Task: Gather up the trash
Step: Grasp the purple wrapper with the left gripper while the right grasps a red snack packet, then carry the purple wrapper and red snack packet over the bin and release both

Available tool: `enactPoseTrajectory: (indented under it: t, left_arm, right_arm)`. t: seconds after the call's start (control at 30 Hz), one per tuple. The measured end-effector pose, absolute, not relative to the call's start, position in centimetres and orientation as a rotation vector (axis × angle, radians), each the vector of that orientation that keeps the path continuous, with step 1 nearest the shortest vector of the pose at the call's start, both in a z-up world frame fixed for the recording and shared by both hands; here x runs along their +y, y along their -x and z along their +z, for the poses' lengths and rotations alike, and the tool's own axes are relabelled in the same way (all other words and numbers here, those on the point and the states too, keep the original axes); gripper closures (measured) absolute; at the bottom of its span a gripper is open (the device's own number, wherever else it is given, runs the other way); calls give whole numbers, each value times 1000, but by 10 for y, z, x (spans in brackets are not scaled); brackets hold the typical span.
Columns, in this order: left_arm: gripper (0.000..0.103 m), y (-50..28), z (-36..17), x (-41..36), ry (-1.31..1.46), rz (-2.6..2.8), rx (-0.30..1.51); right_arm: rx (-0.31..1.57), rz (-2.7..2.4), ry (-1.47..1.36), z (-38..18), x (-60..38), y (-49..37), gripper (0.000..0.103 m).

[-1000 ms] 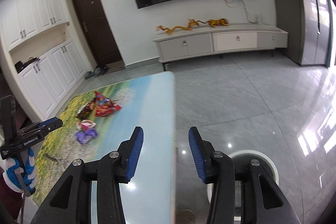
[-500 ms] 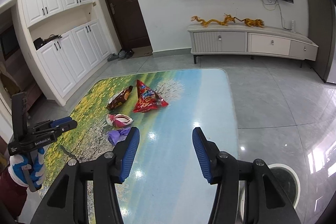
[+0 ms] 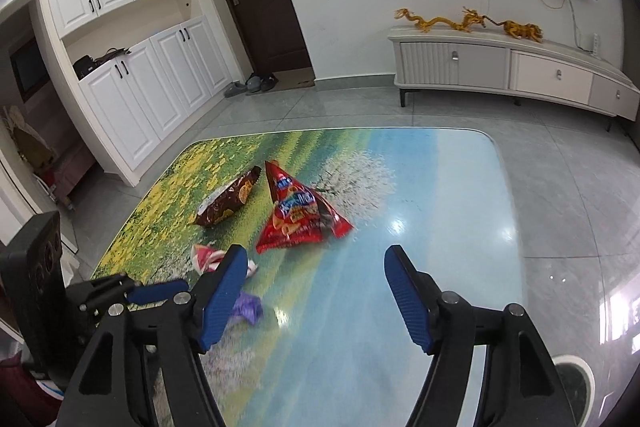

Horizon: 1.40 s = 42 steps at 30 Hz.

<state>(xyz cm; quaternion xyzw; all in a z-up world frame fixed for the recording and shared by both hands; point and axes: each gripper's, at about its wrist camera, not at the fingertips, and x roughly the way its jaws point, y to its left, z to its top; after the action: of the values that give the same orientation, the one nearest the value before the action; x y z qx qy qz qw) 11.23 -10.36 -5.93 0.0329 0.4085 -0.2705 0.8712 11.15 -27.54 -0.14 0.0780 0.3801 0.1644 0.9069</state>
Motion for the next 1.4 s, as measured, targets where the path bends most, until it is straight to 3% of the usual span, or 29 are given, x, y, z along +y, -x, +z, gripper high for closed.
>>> enactPoseTrajectory:
  t: [0.1, 0.3, 0.5, 0.57, 0.63, 0.77, 1.4]
  left_arm:
    - [50, -120, -70, -105, -75, -555, 873]
    - [70, -132, -79, -98, -35, -558, 898]
    - [74, -135, -80, -90, 34, -581, 903]
    - [74, -135, -79, -87, 48, -583, 905]
    - [74, -133, -77, -85, 51, -577, 900]
    - [75, -124, -72, -85, 30, -560, 879]
    - [75, -25, 17, -88, -98, -413, 639]
  right_arm:
    - [789, 369, -151, -8, -264, -133, 34]
    - [785, 417, -136, -17, -242, -172, 34]
    - [806, 445, -142, -34, -227, -200, 34]
    - [824, 443, -130, -40, -224, -205, 59]
    - [838, 438, -123, -45, -225, -204, 74]
    - [819, 426, -121, -44, -232, -188, 88]
    - [750, 257, -200, -4, -299, -18, 91]
